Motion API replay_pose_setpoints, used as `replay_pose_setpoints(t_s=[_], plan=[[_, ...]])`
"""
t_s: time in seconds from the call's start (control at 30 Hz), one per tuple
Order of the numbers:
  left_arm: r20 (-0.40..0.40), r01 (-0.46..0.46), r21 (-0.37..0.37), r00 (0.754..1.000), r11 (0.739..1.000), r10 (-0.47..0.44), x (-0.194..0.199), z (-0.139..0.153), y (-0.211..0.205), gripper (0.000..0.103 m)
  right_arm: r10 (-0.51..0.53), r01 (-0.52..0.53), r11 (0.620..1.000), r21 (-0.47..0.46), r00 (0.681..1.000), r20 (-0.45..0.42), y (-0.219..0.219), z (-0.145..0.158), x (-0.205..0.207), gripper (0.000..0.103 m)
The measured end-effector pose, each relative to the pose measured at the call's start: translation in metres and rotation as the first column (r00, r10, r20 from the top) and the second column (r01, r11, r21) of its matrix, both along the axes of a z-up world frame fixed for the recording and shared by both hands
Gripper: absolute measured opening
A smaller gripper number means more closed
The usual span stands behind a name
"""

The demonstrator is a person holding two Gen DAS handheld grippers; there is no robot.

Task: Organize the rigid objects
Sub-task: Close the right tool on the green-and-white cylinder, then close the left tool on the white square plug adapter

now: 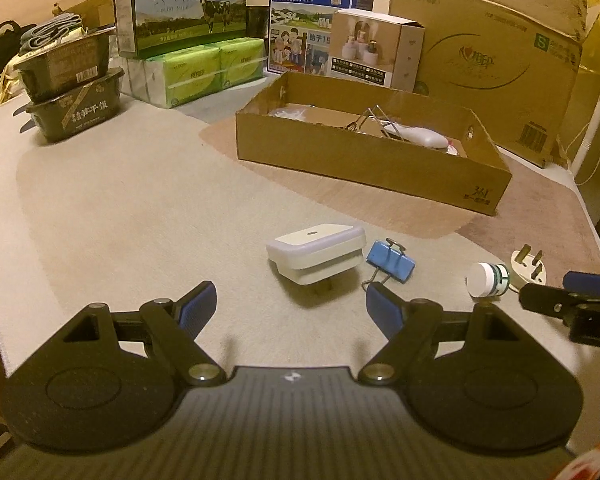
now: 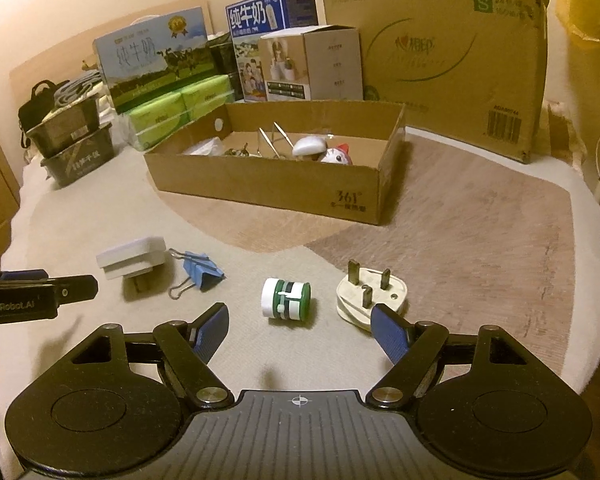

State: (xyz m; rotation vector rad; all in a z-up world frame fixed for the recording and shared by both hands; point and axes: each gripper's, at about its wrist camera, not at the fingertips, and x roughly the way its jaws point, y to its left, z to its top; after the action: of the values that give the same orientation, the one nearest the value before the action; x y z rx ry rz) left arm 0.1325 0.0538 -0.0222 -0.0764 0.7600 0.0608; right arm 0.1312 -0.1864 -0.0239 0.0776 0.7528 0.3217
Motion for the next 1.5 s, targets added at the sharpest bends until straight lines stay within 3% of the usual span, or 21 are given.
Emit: replay_pose_setpoints(t_s=[0.2, 0.73, 1.13, 1.5], plan=[[-0.01, 0.001, -0.007, 1.0, 1.0, -0.001, 0.011, -0.008, 0.002, 0.08, 0.011, -0.011, 1.0, -0.006, 1.0, -0.004, 0.011, -0.012, 0.013, 0.074], [-0.008, 0.004, -0.038, 1.0, 0.999, -0.004, 0.035, -0.023, -0.002, 0.08, 0.013, -0.015, 0.999, -0.029, 0.998, -0.057, 0.027, -0.035, 0.046, 0.033], [0.009, -0.051, -0.077, 0.999, 0.996, 0.052, 0.052, -0.029, -0.006, 0.081, 0.019, -0.021, 0.999, -0.032, 0.999, -0.049, 0.027, -0.033, 0.046, 0.032], [0.009, -0.05, -0.04, 0.999, 0.998, 0.051, 0.06, -0.033, -0.002, 0.08, 0.02, -0.022, 0.999, -0.042, 0.999, -0.048, 0.028, -0.035, 0.049, 0.032]])
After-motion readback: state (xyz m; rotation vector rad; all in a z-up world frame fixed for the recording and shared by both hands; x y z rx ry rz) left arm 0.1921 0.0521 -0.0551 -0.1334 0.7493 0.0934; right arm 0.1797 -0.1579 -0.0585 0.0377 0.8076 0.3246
